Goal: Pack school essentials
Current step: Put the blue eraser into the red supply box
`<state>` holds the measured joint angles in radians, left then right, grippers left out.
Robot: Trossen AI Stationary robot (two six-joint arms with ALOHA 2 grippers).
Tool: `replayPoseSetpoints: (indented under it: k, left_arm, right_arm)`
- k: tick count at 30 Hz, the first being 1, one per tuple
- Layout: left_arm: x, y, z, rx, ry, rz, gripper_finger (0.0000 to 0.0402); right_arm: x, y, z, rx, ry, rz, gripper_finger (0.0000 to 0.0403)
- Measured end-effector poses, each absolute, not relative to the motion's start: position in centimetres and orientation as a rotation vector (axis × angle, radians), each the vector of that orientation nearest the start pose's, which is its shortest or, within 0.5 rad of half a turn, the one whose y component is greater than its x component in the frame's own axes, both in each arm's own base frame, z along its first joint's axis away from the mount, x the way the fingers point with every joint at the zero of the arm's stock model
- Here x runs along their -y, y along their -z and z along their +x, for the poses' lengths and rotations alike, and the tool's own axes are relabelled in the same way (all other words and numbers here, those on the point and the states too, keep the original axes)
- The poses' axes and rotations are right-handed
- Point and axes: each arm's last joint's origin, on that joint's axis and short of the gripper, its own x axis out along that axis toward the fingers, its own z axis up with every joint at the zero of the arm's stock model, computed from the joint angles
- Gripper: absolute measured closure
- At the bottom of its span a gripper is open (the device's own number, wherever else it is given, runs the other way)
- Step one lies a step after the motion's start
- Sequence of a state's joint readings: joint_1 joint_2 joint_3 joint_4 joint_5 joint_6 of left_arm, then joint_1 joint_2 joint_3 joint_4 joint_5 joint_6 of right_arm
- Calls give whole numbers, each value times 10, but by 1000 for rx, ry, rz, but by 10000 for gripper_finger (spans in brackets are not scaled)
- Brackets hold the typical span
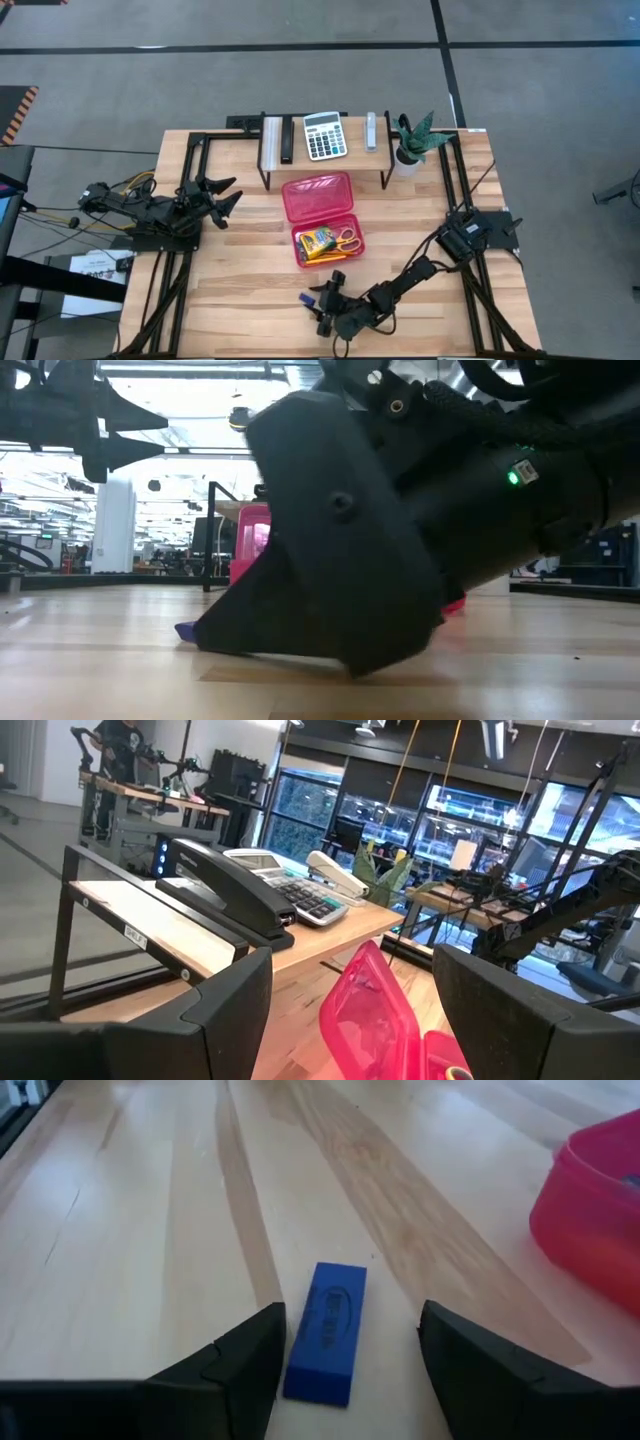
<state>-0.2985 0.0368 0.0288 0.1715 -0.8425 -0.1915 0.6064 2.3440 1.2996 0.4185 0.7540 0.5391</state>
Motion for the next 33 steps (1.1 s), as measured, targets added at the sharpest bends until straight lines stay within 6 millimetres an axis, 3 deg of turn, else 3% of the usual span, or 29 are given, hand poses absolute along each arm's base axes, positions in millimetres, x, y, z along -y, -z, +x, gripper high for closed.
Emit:
replayPoseSetpoints:
  k: [5, 8, 16, 19, 26, 33]
  left_arm:
    - [5, -186, 90, 192, -530, -277, 139]
    - [5, -186, 90, 193, -530, -277, 139]
    - [5, -186, 90, 193, -532, -277, 139]
    - [5, -186, 90, 193, -532, -277, 139]
    - [5, -186, 90, 194, -531, -281, 139]
    - [5, -186, 90, 194, -531, -281, 139]
  right_arm:
    - [-243, -50, 381, -436, 288, 112, 149]
    - [-243, -50, 380, -445, 298, 99, 171]
    - [-241, -44, 377, -477, 330, 109, 318]
    - [-243, -45, 375, -481, 317, 89, 351]
    - [-243, -46, 376, -460, 319, 87, 352]
    - [-243, -67, 377, -451, 292, -5, 352]
